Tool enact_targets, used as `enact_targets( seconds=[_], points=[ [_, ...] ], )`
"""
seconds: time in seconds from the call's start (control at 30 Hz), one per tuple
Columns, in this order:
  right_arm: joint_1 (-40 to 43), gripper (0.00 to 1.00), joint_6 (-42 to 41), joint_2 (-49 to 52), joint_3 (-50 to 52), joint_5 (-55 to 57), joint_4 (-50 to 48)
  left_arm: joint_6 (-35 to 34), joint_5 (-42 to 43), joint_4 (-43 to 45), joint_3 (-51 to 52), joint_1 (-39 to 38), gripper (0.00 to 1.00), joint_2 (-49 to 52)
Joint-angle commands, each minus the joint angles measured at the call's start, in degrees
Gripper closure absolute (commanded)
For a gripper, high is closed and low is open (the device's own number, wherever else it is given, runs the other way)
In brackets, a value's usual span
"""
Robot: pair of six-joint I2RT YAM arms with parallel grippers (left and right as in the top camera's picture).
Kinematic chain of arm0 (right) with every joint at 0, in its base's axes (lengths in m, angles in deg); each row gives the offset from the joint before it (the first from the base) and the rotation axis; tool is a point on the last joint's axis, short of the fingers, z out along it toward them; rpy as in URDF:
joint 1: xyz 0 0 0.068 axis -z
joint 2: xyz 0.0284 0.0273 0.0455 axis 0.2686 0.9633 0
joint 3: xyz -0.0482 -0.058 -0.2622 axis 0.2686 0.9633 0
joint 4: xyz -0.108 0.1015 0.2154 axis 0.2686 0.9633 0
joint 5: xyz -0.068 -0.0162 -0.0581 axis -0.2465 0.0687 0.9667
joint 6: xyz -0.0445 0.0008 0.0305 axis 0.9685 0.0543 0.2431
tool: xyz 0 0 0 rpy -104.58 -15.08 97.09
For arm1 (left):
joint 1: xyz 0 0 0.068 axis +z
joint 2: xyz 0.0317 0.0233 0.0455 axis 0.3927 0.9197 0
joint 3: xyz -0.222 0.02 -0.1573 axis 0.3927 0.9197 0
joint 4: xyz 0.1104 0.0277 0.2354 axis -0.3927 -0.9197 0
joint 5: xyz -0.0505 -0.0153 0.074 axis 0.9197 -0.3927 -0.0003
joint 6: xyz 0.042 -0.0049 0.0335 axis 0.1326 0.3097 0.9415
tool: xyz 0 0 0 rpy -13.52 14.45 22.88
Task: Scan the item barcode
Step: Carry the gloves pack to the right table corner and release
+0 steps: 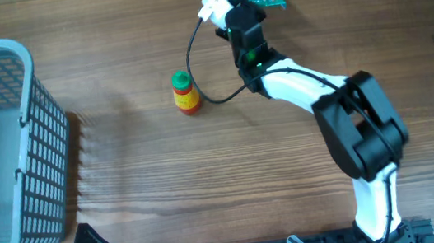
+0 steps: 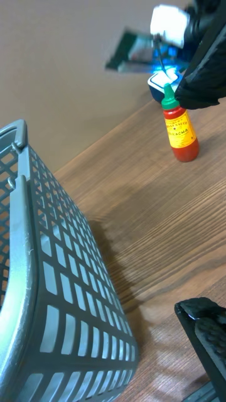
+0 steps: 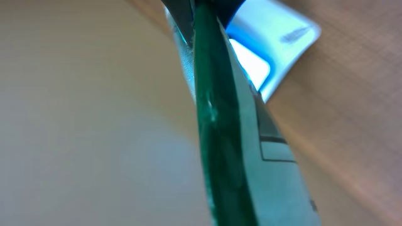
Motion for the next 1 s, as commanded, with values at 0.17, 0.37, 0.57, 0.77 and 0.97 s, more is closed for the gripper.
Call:
enact_targets(
  seconds=[0.17,0.37,0.57,0.77,0.97],
  points=[
    [18.5,0.96,-10.8,-22.4,-1.9,7.9,19.1,0.1,0.1,0.2,0.0,-0.2,0.0,-0.2],
    [41.6,0.96,-28.1,-16.2,-1.7,4.6,33.5,0.1,0.1,0.2,0.0,-0.2,0.0,-0.2],
    [52.9,0.96,-43.1,-6.4,-1.7,6.6,41.6,0.1,0.1,0.2,0.0,-0.2,0.0,-0.2],
    [48.9,0.0,-46.4,-23.7,-1.8,-5.1,42.3,0.1,0.1,0.2,0.0,-0.2,0.0,-0.2],
    [38.2,0.01,-57.2,-45.1,-1.8,-35.2,57.1,0.1,0.1,0.2,0.0,-0.2,0.0,-0.2]
  ],
)
